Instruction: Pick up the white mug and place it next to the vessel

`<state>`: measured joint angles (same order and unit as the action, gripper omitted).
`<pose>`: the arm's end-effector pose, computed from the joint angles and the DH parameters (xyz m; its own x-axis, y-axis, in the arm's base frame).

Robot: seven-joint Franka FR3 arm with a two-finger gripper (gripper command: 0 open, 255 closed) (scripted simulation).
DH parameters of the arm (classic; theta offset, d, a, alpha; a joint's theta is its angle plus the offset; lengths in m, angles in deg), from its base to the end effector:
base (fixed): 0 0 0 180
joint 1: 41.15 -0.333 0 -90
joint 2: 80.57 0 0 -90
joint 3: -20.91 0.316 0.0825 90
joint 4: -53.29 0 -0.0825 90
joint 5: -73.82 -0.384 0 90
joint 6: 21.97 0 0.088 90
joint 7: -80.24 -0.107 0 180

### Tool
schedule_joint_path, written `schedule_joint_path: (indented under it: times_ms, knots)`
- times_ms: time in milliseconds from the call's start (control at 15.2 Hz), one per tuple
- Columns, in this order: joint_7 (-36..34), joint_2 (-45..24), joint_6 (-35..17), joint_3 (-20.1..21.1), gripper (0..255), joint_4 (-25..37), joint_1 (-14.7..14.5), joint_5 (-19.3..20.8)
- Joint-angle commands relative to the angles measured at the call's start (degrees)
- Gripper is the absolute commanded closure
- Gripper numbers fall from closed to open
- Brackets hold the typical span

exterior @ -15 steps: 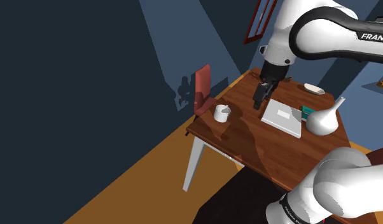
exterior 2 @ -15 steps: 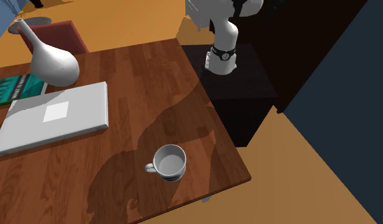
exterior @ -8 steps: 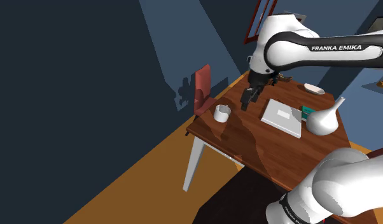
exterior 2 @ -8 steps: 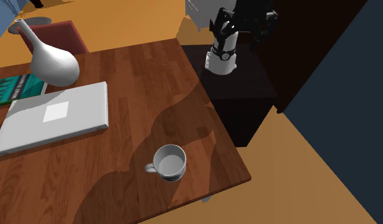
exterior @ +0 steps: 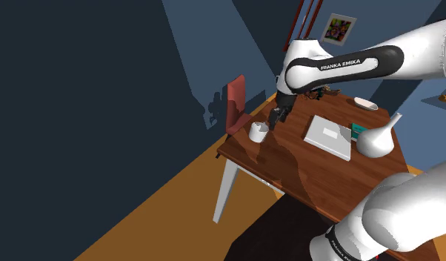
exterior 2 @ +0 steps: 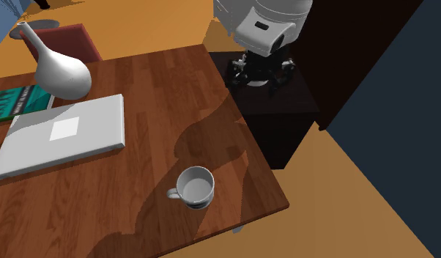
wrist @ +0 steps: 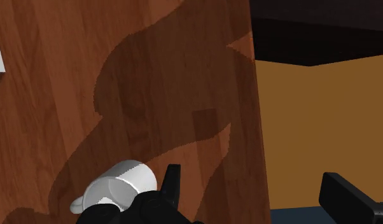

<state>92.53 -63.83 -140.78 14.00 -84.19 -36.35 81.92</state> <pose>0.4341 -0.0983 0.4233 0.9950 0.0838 -0.0550 0.0879 -0.9932 0.0766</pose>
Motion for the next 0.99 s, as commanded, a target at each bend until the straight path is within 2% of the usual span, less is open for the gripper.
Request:
schedule_joint_path:
  times_ms: [0,462,924]
  knots:
    - [1.2,-4.6,-3.3,-1.0,0,1.7,0.3,-0.3]
    - [6.3,-19.9,-11.6,-3.4,0,9.5,1.6,-3.4]
    - [11.7,-35.6,-16.1,-3.6,0,21.0,4.4,-8.3]
